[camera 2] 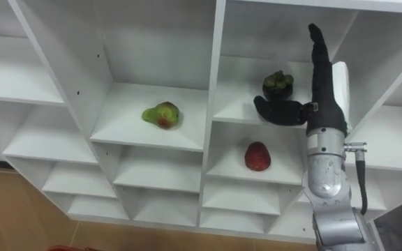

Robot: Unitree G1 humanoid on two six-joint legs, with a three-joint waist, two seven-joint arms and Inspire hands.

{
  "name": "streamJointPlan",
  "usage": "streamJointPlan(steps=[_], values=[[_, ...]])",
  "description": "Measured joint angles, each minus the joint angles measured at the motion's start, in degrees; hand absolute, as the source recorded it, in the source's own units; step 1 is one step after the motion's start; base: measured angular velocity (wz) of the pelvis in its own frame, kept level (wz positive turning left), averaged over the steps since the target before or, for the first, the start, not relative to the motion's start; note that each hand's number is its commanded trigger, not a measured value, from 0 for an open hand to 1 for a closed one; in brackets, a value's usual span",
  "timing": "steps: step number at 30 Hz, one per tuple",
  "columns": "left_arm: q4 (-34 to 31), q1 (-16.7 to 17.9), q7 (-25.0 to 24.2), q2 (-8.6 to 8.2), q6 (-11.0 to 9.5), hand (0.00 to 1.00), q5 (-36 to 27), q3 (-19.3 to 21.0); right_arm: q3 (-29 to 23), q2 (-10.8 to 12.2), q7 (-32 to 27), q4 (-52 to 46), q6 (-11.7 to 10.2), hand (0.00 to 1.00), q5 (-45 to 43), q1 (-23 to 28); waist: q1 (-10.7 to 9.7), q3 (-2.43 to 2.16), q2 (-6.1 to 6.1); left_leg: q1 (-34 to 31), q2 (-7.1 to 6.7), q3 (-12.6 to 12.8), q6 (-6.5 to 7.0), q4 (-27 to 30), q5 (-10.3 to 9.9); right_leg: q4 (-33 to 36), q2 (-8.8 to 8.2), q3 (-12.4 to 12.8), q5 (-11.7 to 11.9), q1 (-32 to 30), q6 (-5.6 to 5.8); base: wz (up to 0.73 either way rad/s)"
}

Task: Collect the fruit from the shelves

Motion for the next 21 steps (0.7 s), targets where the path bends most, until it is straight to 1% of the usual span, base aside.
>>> streamJointPlan(steps=[5, 7, 11, 15, 17, 19, 21], values=[[-0.22, -0.01, -0.09, -0.01, 0.3, 1.0, 0.03, 0.02, -0.03, 0.0, 0.35, 2.8, 0.21, 0.0, 1.98, -1.06, -0.02, -0.01, -0.01, 0.01, -0.08, -0.2, 0.08, -0.01, 0.06, -0.03, -0.19, -0.46, -0.01, -0.14, 0.01, 0.02], [-0.23, -0.02, -0.08, 0.0, 0.6, 1.0, 0.03, 0.12, -0.03, 0.01, 0.87, 3.06, 0.89, 0.0, 2.13, -1.06, -0.02, -0.02, -0.01, -0.05, -0.08, -0.2, 0.09, -0.01, 0.08, -0.03, -0.2, -0.46, -0.01, -0.21, 0.01, 0.0], [-0.23, 0.09, -0.16, -0.06, 0.77, 1.0, 0.02, 0.48, -0.07, 0.01, 1.51, 3.86, 1.44, 0.0, 2.19, -1.07, -0.03, -0.09, -0.04, -0.08, -0.07, -0.2, 0.07, -0.01, 0.11, -0.02, -0.2, -0.49, -0.01, -0.19, 0.01, 0.0], [-0.43, 0.09, -0.85, -0.07, 2.01, 1.0, -0.01, 1.1, -0.11, 0.0, 2.01, 3.94, 2.51, 0.0, 3.08, -1.07, 0.04, -0.43, -0.12, -0.05, -0.06, -0.2, 0.07, 0.0, 0.2, -0.01, -0.22, -0.5, -0.01, -0.13, 0.01, 0.0], [-0.49, 0.11, -0.87, -0.07, 2.4, 1.0, 0.01, 1.11, -0.12, 0.0, 2.55, 4.19, 2.65, 0.0, 4.19, -1.07, 0.09, -0.56, -0.14, 0.03, -0.05, -0.2, 0.08, 0.02, 0.22, 0.01, -0.25, -0.5, -0.01, -0.06, 0.01, 0.0], [-0.52, 0.09, -0.83, -0.07, 2.8, 1.0, -0.01, 1.1, -0.07, 0.0, 2.92, 4.78, 3.64, 0.0, 4.44, -1.07, 0.29, -0.65, -0.2, 0.12, -0.05, -0.2, 0.09, 0.07, 0.24, 0.05, -0.27, -0.49, 0.0, 0.14, 0.01, 0.0], [-0.52, 0.1, -0.78, -0.02, 3.16, 1.0, -0.01, 1.1, -0.07, 0.0, 3.19, 6.04, 3.8, 0.0, 4.57, -1.12, 0.38, -0.69, -0.25, 0.19, -0.06, -0.2, 0.11, 0.13, 0.26, 0.08, -0.29, -0.49, 0.0, 0.29, 0.01, 0.0]])
